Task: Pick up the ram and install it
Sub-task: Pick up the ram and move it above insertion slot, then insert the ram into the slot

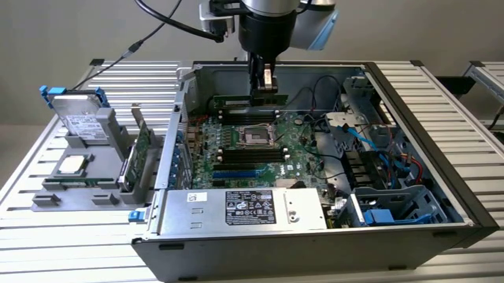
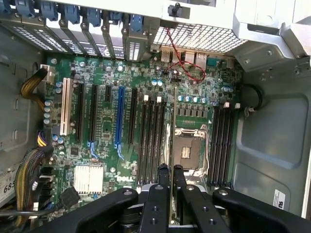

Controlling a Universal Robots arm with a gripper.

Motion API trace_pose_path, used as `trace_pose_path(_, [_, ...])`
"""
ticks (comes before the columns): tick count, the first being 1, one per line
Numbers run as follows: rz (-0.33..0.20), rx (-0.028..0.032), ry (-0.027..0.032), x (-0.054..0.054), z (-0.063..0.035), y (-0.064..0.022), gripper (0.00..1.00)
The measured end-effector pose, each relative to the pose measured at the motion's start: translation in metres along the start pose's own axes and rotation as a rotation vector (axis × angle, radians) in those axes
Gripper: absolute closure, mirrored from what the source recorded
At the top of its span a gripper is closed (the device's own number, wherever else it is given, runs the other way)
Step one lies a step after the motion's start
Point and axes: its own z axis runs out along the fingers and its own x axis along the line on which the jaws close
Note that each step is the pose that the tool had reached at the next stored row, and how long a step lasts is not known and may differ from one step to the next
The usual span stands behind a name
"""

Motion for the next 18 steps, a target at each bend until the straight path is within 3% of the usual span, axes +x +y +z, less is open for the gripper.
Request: trace_pose_path(18, [0.000,0.0001,-0.0001,0.0000,0.0000,0.0001,0.85])
